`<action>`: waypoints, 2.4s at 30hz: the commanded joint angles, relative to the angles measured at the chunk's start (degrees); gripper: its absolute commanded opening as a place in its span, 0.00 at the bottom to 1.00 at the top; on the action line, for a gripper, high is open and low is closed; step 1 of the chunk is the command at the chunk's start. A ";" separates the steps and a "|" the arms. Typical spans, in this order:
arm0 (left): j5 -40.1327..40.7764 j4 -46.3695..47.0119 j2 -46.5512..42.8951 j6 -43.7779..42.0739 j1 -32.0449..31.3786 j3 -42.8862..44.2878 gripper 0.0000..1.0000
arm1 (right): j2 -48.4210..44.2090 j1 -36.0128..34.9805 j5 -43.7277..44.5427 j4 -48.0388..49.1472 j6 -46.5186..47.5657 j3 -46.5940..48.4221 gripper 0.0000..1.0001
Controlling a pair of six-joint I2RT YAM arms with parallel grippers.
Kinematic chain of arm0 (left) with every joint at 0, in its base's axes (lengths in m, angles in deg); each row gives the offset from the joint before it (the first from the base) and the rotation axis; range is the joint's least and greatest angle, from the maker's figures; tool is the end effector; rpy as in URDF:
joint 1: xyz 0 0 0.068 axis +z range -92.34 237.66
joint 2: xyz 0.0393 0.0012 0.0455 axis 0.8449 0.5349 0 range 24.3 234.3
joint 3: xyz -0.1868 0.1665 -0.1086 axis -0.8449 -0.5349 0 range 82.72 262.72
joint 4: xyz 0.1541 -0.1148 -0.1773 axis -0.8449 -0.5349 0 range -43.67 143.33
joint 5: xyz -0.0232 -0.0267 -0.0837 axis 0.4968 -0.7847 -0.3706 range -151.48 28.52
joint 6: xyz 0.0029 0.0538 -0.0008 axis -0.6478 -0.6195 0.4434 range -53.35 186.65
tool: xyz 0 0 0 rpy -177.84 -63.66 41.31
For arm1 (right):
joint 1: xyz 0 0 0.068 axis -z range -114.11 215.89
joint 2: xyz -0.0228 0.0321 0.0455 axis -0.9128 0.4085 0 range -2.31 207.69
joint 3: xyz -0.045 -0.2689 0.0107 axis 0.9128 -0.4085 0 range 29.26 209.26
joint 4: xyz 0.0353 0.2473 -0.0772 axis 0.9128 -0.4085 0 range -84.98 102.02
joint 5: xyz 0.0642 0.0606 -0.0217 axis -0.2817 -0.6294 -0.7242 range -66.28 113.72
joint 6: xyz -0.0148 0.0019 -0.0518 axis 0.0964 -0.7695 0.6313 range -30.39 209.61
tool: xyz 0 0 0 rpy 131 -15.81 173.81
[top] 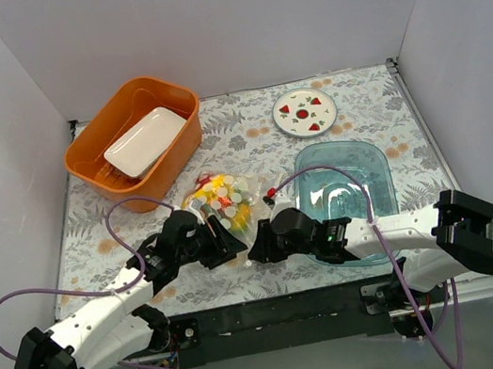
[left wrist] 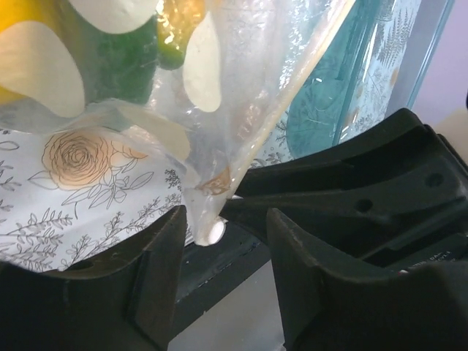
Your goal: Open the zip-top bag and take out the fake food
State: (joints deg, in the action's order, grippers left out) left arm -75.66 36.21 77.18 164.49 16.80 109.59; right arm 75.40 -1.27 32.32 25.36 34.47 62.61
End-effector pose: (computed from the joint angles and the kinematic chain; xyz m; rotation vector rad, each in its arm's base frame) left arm 0.1352 -0.1285 0.1963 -1.2037 2.5342 -1.2591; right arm 0.1114 0.2510 0.1868 -0.1443 2.3086 1.0609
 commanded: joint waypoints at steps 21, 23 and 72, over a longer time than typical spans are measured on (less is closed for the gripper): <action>3.10 14.48 3.54 6.40 0.26 -6.48 0.33 | -3.00 -0.34 6.87 -8.07 0.47 5.59 0.01; 2.66 16.76 4.85 6.40 0.26 -6.66 0.31 | -3.18 -0.43 6.52 -7.81 0.38 5.33 0.01; -0.06 18.18 4.60 7.98 0.17 -5.78 0.00 | -1.87 -1.14 3.27 0.19 -7.36 0.32 0.40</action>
State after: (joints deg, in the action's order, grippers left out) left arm -74.54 54.59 82.84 172.77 16.82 102.90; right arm 72.19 -2.38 35.62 23.94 26.95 62.04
